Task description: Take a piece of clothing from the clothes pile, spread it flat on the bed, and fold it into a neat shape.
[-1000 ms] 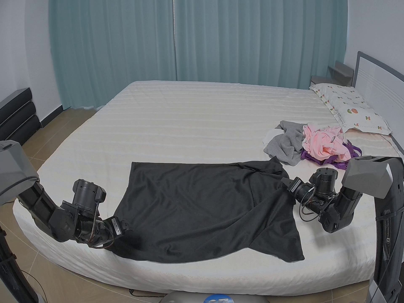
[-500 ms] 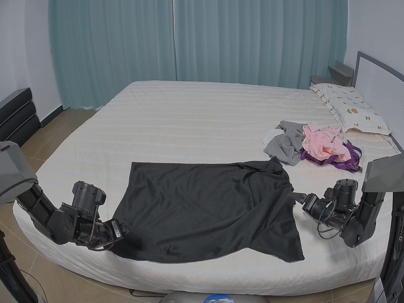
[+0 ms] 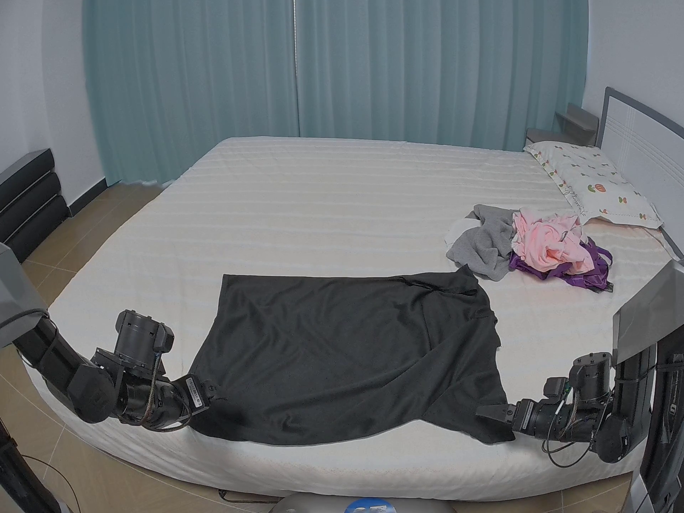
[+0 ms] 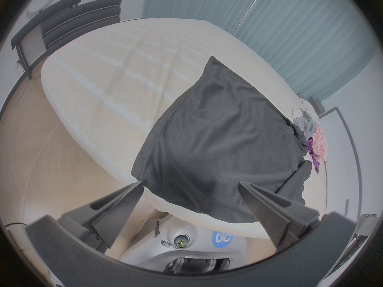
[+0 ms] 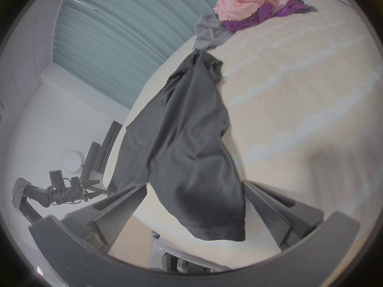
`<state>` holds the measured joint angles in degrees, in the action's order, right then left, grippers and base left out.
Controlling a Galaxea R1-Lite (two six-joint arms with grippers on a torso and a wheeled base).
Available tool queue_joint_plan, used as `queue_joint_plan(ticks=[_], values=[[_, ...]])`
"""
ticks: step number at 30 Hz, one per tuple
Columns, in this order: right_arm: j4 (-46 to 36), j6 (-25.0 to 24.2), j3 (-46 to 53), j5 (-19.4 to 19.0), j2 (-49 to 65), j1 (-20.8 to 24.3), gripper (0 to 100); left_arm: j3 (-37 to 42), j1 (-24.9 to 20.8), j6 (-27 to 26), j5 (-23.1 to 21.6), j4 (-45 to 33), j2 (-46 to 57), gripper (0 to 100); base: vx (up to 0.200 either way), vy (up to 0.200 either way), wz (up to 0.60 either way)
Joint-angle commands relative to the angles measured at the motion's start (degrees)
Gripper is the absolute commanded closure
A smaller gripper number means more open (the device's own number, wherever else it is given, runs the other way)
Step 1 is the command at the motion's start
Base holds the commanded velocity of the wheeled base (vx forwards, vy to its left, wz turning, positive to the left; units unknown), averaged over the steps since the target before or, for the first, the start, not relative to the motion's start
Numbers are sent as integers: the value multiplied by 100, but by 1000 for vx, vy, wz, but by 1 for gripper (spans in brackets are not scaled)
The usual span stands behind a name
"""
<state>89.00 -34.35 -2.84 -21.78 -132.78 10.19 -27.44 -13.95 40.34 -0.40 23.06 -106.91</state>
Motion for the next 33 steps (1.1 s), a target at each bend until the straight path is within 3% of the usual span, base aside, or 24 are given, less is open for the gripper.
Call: queue_joint_plan(ticks=[1, 3, 4, 15, 23, 33], values=[[91, 16, 12, 25, -231, 176, 0, 63, -3, 97, -83, -4, 144, 0, 0, 0, 0], [91, 34, 12, 25, -231, 185, 0, 63, -3, 106, -83, -4, 162, 0, 0, 0, 0], [91, 87, 20, 25, -196, 176, 100, 107, -3, 106, -83, -4, 171, 0, 0, 0, 0], [38, 157, 284, 69, 288, -35, 100, 257, -12, 106, -92, 5, 241, 0, 0, 0, 0], [-1219, 157, 284, 8, 1430, -114, 100, 441, -12, 62, -100, 5, 276, 0, 0, 0, 0], [-1491, -80, 284, -115, 2652, -509, 100, 415, -3, 35, -39, 5, 21, 0, 0, 0, 0]])
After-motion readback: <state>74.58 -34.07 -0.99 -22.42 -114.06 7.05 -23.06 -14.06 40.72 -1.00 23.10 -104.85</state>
